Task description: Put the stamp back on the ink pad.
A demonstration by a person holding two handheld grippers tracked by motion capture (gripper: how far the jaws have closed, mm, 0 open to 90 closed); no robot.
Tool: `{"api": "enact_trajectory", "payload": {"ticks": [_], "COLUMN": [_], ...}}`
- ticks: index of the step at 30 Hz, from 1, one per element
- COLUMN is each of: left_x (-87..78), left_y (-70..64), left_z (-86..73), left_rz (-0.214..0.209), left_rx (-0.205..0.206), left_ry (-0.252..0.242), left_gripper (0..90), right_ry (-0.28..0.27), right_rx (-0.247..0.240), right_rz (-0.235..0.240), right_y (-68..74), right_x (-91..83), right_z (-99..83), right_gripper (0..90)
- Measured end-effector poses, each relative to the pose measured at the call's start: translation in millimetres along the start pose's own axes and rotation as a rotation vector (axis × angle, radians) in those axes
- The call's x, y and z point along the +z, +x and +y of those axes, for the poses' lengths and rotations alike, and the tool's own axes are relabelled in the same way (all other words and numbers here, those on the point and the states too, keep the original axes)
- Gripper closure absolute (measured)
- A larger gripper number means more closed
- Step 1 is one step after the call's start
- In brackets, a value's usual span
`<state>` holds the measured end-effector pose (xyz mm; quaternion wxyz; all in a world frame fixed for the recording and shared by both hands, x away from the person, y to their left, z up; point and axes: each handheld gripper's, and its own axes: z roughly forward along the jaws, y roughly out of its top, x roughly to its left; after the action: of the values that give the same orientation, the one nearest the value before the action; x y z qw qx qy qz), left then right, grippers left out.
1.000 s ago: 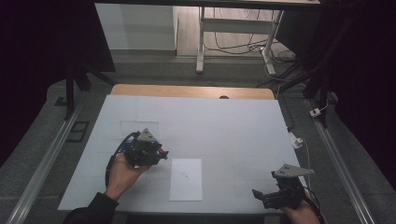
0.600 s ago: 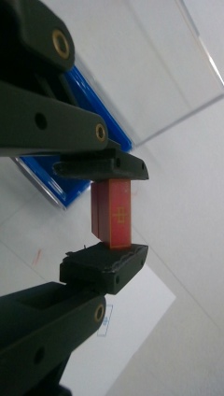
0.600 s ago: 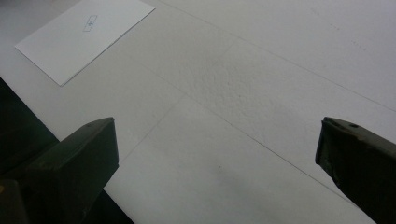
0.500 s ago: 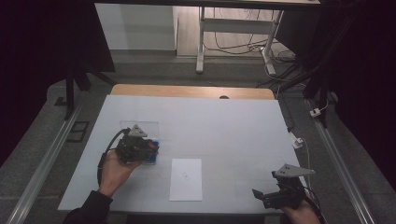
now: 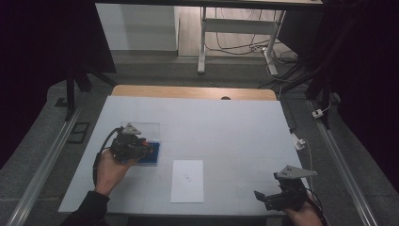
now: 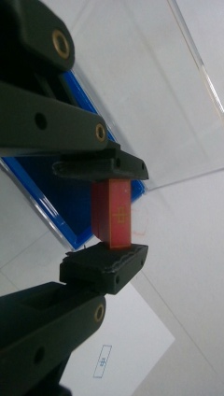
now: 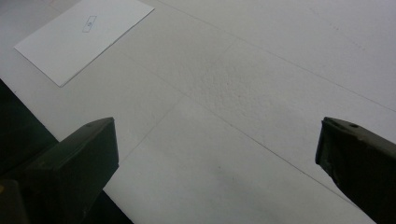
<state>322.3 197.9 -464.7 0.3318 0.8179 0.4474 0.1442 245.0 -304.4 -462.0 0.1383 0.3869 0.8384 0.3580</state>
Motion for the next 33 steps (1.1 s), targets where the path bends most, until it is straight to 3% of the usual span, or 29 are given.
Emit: {"api": "enact_trajectory", "payload": {"ticks": [16, 33], "left_x": [2.9, 18.1], "left_y": [19.7, 27.3], "left_z": [-6.8, -12.3], "left_rz": [0.056, 0.076], "left_rx": [-0.043, -0.041], "left_ry": [0.013, 0.091], "left_gripper": [58.3, 58.1], "right_ry": [0.003, 0.003], "right_rx": [-0.003, -0.002], "right_rz": [-0.003, -0.001], "right_y": [0.2, 0.1], "right_x": [0.1, 0.1], "right_z": [0.1, -0.1], "right_gripper": [0.0, 0.0]}}
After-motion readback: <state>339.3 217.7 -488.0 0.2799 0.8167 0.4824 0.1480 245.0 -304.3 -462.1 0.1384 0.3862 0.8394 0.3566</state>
